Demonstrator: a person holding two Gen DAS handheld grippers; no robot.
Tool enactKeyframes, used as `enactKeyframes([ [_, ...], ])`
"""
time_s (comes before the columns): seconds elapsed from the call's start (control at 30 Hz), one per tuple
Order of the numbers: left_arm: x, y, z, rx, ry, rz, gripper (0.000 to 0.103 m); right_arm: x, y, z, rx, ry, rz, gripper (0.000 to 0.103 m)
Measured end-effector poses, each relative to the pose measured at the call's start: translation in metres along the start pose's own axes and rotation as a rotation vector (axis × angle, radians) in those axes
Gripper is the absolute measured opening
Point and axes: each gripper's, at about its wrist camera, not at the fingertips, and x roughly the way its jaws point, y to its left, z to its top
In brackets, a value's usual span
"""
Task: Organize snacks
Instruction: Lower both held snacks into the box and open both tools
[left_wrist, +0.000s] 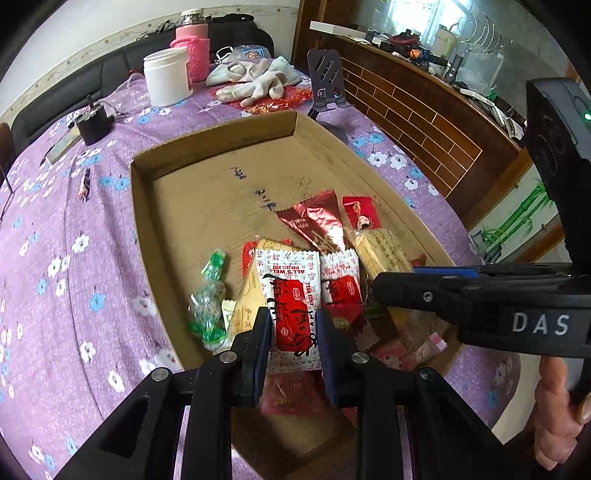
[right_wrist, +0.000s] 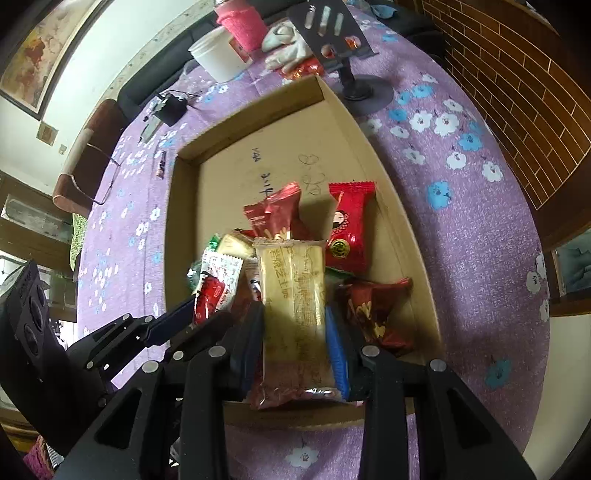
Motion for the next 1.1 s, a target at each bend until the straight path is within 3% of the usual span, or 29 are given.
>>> enactKeyframes([
  [0.53,0.024,0.010,0.028,0.006,-0.023,0.025,0.025,0.028,0.001,0.033,-0.030,-0.033,-0.077,0.032],
  [1.1,0.023,0.007,0.025,0.036,-0.032,0.035,0.025,0.023,0.000,0.029,-0.031,-0.063,-0.093,0.032],
])
